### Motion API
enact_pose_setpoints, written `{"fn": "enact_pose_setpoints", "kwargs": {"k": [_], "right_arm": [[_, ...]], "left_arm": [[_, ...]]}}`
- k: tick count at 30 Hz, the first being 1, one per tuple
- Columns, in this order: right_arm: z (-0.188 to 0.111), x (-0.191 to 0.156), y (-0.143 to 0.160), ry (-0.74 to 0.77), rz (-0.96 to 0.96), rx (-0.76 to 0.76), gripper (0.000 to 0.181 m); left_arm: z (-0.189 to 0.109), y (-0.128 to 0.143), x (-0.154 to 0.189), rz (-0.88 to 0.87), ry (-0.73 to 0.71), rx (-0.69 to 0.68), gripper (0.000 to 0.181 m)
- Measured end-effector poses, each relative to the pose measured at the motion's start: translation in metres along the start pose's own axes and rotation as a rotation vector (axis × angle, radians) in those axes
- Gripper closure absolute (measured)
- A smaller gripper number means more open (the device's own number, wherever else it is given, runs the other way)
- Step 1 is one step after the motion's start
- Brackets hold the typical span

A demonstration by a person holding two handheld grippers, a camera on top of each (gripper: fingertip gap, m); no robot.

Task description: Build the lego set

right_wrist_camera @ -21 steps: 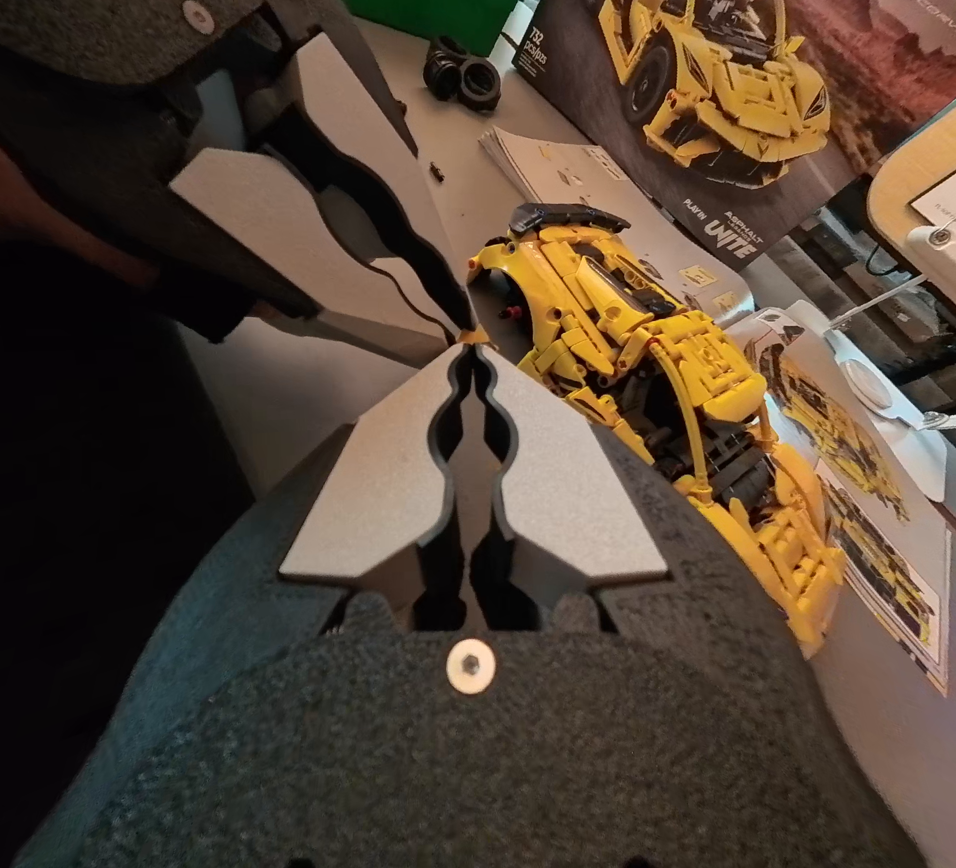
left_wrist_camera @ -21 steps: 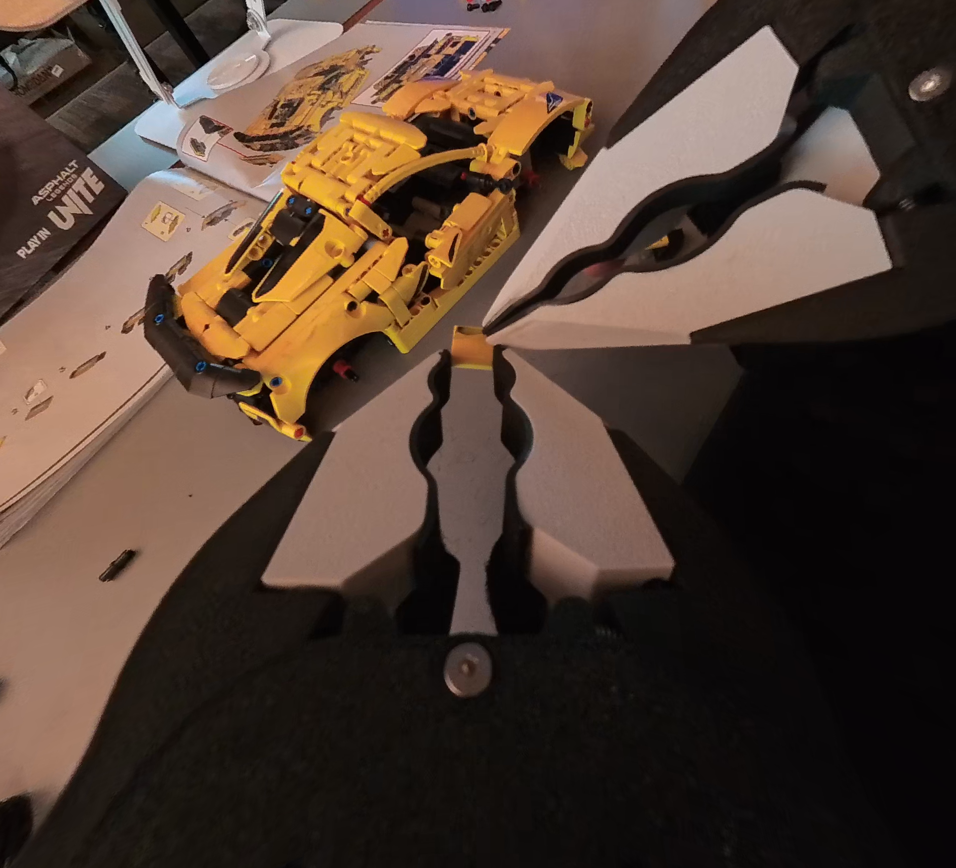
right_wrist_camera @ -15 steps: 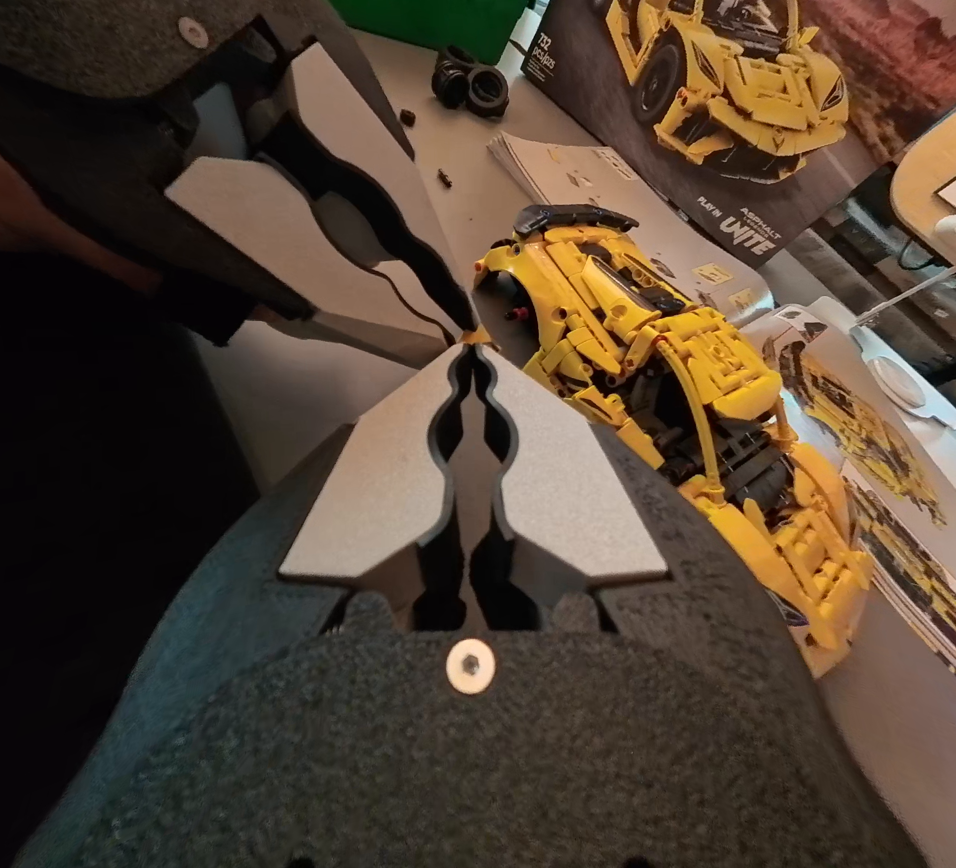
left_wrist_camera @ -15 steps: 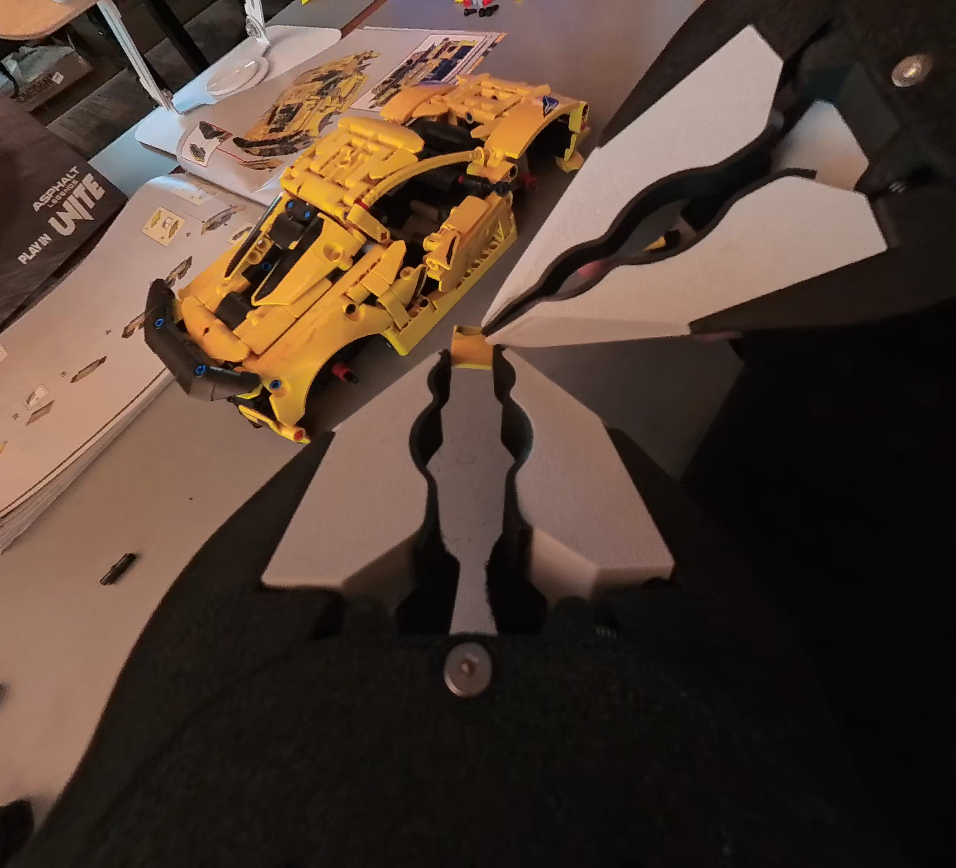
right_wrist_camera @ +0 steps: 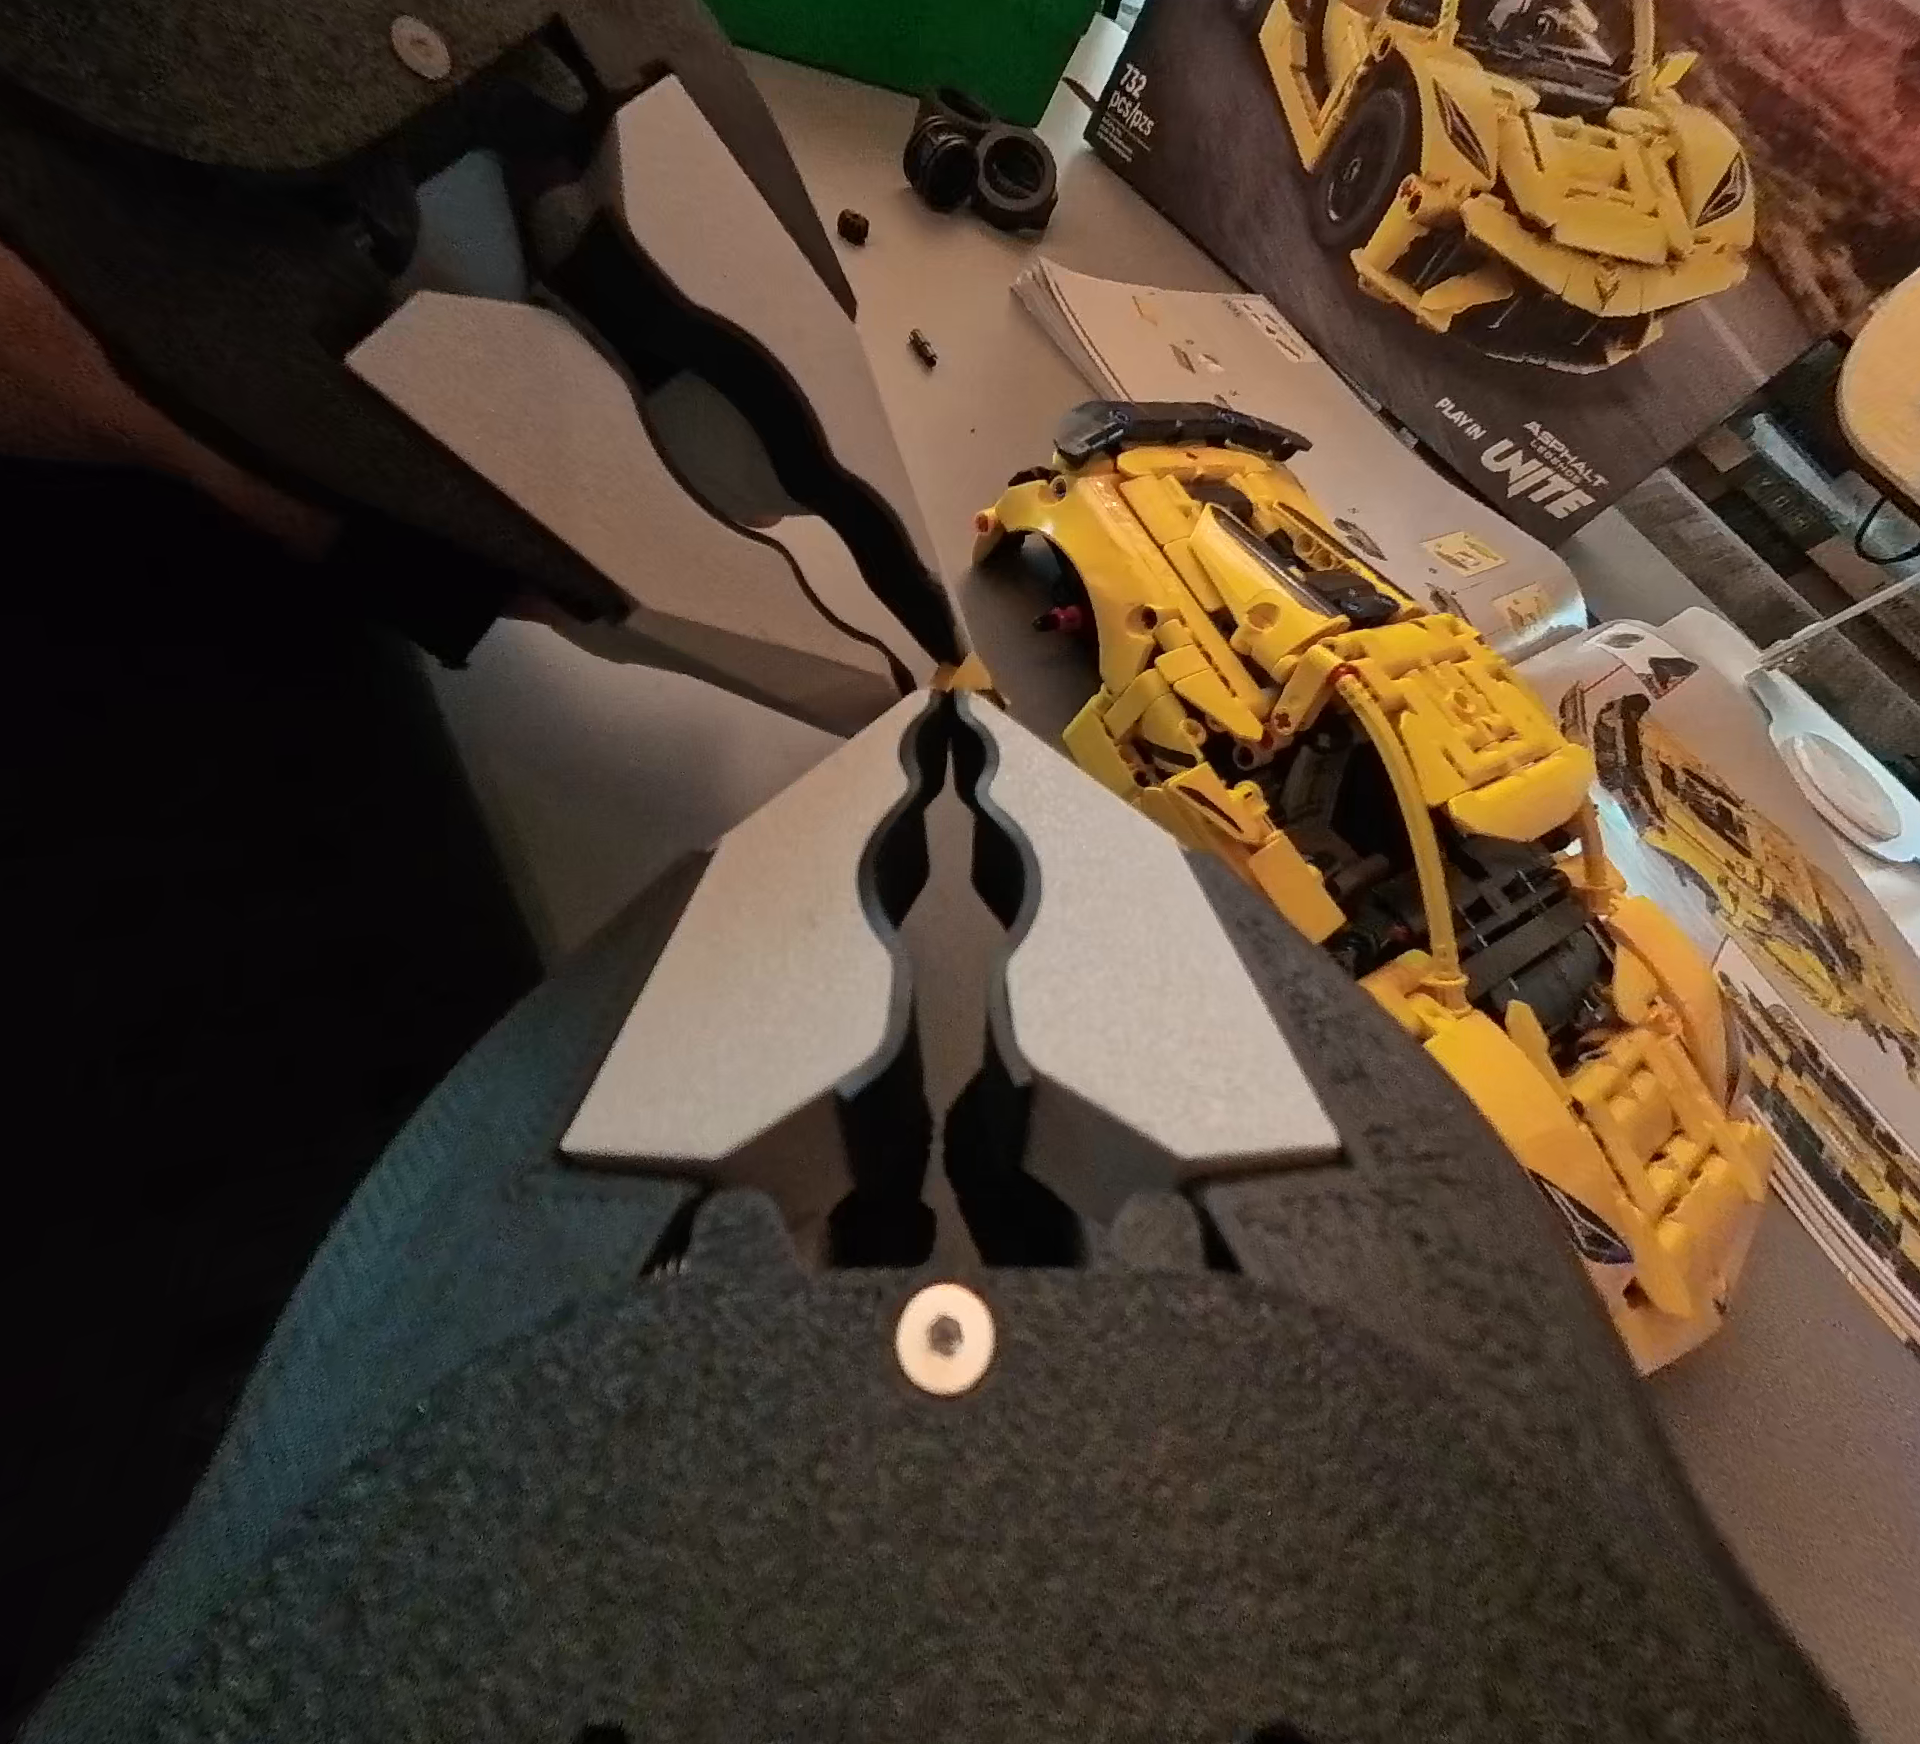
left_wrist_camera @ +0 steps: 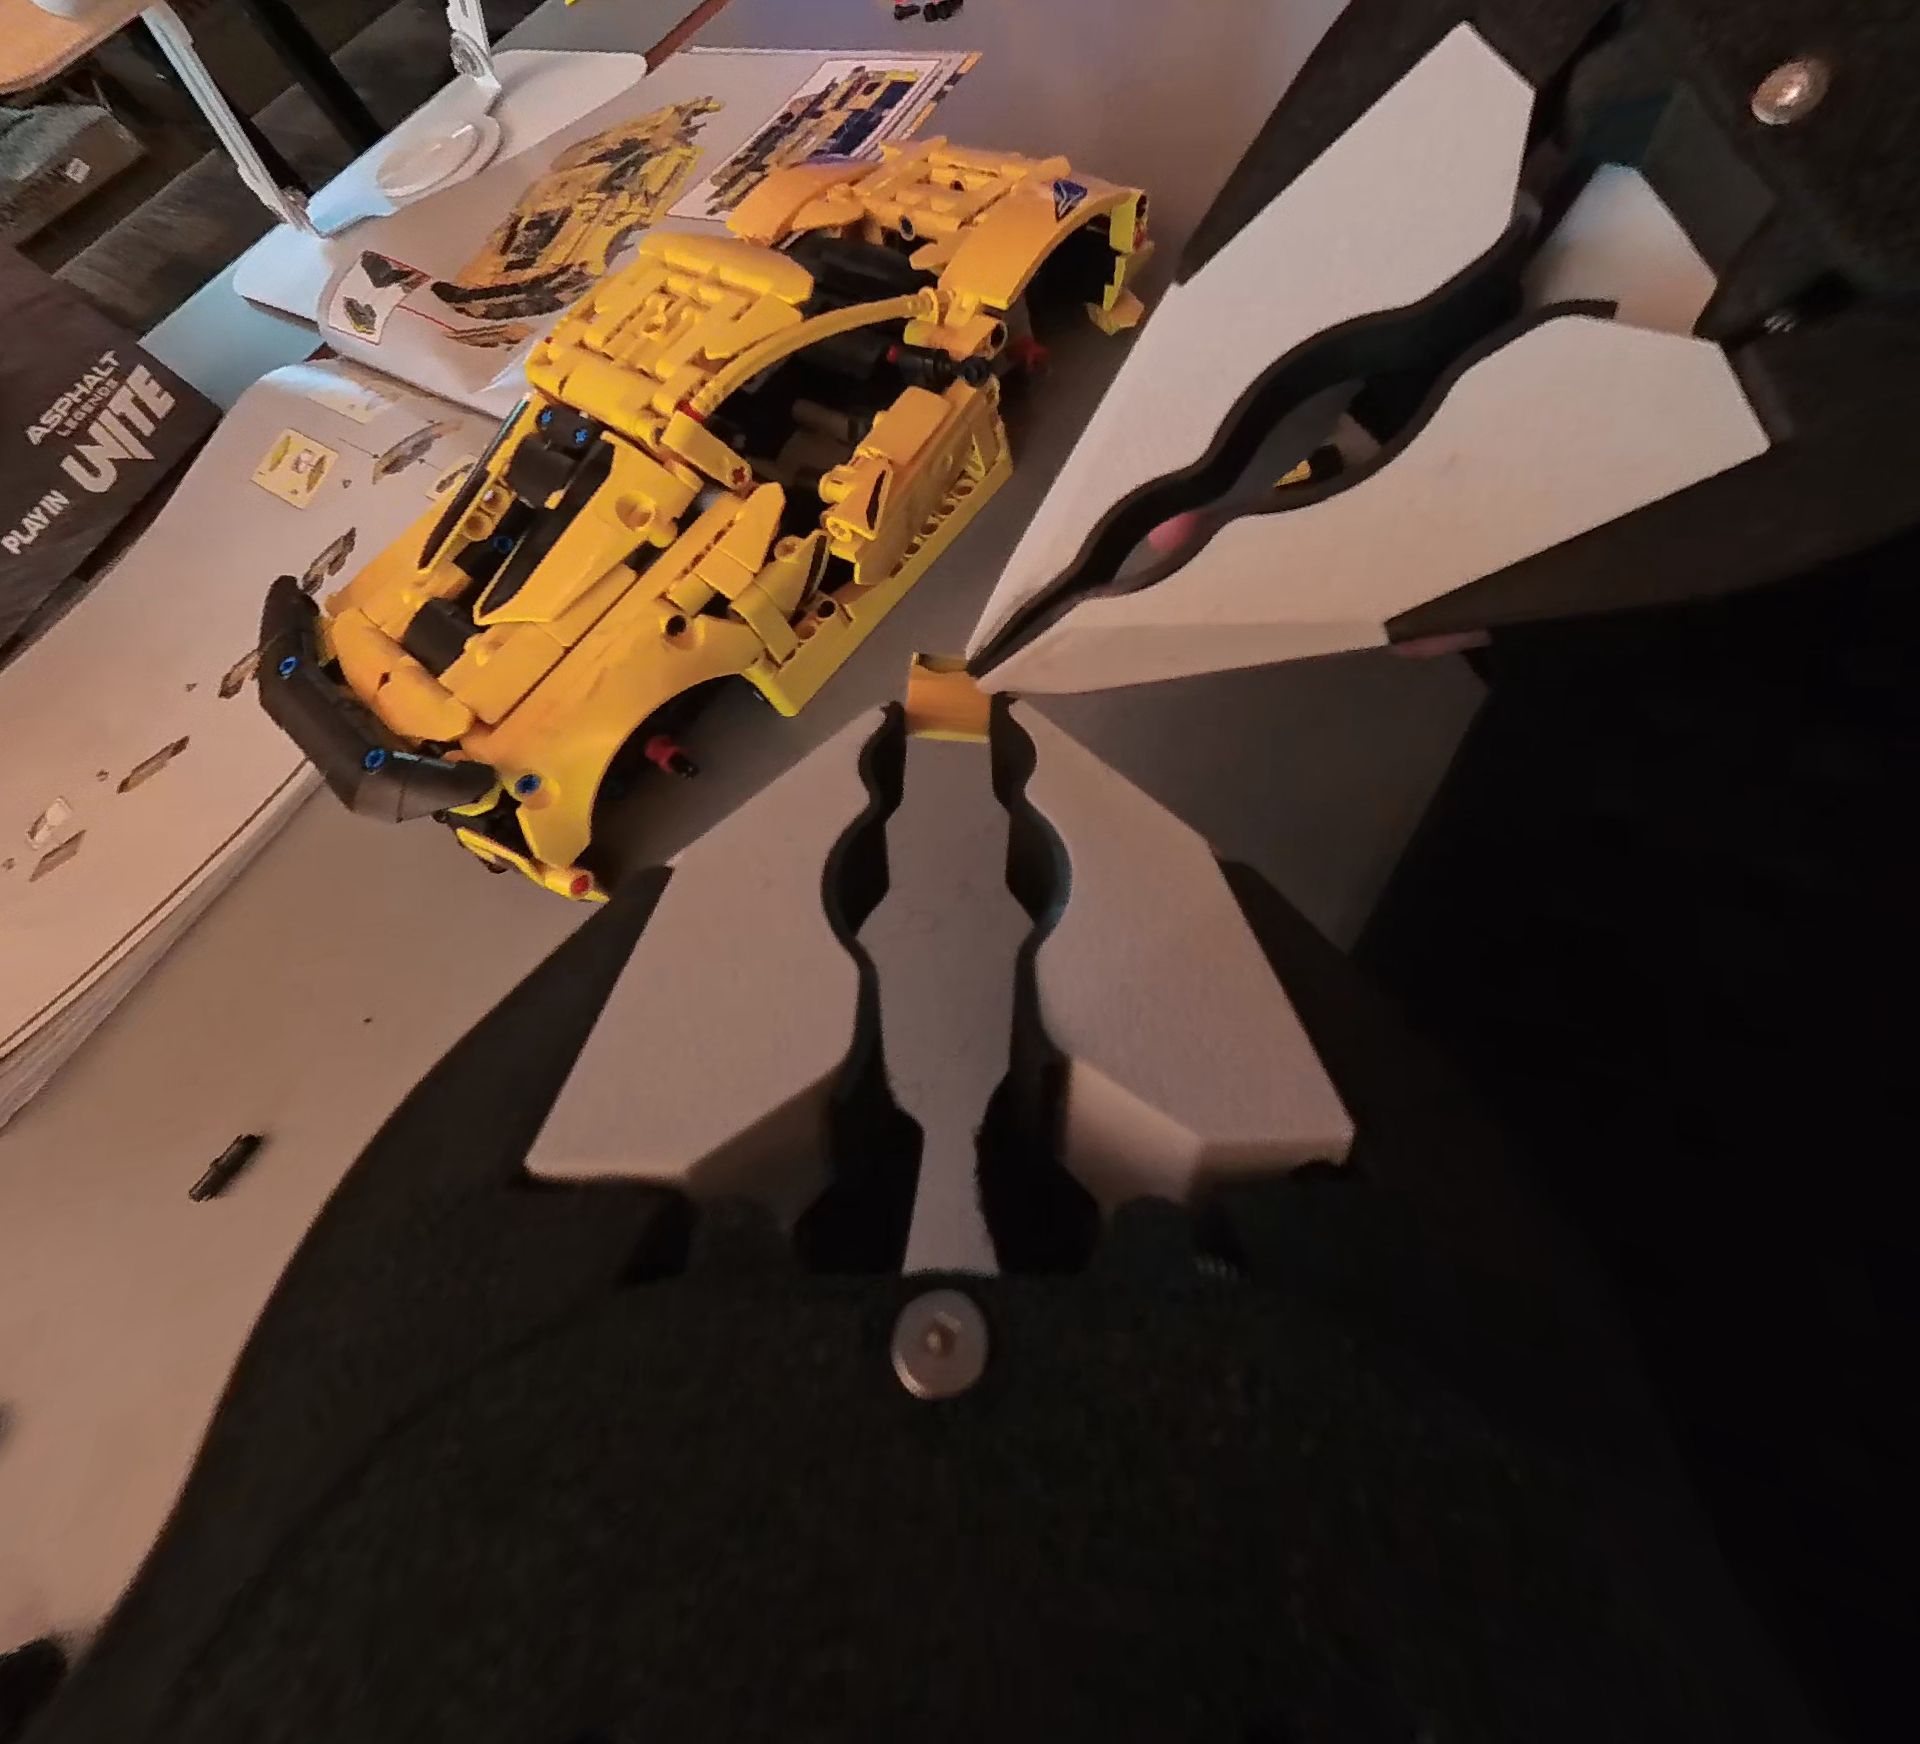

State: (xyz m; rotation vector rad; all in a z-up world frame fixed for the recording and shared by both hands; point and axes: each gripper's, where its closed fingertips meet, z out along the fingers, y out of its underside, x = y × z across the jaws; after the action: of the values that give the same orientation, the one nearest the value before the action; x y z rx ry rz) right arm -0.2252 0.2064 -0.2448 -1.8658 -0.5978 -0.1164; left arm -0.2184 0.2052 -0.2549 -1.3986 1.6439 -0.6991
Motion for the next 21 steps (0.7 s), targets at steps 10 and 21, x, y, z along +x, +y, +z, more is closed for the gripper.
{"fn": "enact_pose_setpoints", "kwargs": {"k": [10, 21], "right_arm": [[-0.001, -0.0011, 0.0012, -0.011, -0.011, 0.002, 0.181], [-0.0039, -0.0039, 0.0037, -0.04, -0.076, 0.014, 0.181]], "left_arm": [[0.0009, 0.0004, 0.0015, 0.006, 0.01, -0.004, 0.165], [0.0016, 0.0016, 0.0072, 0.032, 0.038, -0.007, 0.165]]}}
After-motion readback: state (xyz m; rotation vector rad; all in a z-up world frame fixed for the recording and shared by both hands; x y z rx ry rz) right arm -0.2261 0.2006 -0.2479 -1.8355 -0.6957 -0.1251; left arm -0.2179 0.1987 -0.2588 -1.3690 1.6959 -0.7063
